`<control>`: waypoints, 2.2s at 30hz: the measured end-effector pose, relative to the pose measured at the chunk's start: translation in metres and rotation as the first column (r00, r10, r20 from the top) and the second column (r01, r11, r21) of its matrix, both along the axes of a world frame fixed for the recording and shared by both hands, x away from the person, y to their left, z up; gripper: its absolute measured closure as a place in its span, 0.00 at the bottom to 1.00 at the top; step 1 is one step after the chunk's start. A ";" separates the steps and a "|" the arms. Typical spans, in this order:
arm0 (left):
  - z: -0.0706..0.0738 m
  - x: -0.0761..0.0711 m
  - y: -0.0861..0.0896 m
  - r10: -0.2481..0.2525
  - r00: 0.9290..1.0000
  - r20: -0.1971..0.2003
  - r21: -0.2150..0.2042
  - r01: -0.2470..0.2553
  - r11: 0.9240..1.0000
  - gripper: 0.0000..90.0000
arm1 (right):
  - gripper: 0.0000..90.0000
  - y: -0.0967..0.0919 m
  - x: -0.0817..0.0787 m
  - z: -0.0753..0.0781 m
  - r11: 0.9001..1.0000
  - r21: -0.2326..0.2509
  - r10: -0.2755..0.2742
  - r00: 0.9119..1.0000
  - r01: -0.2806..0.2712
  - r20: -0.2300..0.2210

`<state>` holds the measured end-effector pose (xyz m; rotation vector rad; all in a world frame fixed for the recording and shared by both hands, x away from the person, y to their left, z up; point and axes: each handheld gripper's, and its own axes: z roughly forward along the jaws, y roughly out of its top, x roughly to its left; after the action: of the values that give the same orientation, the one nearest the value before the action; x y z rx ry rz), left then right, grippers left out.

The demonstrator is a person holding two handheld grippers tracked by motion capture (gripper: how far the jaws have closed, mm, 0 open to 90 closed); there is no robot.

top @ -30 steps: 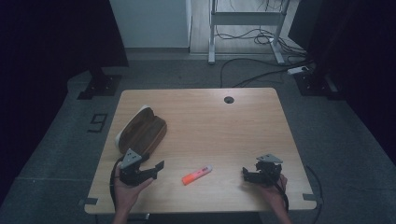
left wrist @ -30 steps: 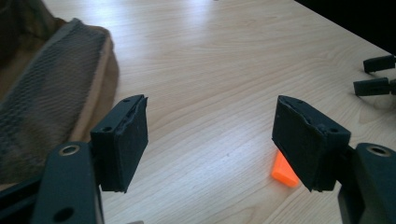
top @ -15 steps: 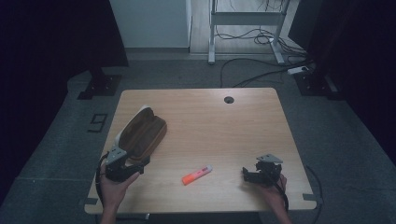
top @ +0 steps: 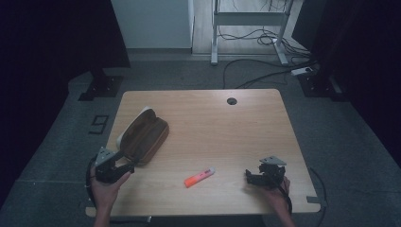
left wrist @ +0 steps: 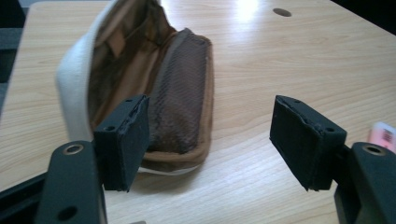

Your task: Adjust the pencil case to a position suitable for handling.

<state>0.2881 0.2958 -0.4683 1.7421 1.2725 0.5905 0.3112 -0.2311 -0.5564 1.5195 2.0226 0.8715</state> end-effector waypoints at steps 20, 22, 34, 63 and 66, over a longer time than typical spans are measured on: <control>-0.012 0.028 0.037 0.092 0.996 -0.012 0.000 -0.092 0.996 0.33 | 0.02 0.000 0.000 0.000 1.000 0.000 -0.001 1.000 0.001 0.001; -0.013 0.031 0.039 0.095 0.995 -0.012 -0.002 -0.095 0.996 0.33 | 0.02 0.000 0.000 0.000 1.000 0.000 -0.002 1.000 0.002 0.001; -0.024 0.055 0.046 0.115 0.992 -0.041 0.021 -0.115 0.993 0.32 | 0.02 0.000 0.000 0.000 1.000 0.000 -0.002 1.000 0.002 0.002; -0.041 0.085 0.044 0.160 0.985 -0.071 0.015 -0.160 0.987 0.93 | 0.09 0.000 -0.001 0.001 1.000 0.006 0.007 1.000 -0.007 0.017; -0.036 0.084 0.043 0.168 0.984 -0.051 -0.011 -0.169 0.986 0.95 | 0.09 0.000 -0.001 0.001 1.000 0.007 0.007 1.000 -0.007 0.017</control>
<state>0.3719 0.3391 -0.5048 1.6559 1.4660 0.6355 0.3104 -0.2307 -0.5558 1.5040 2.0163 0.8920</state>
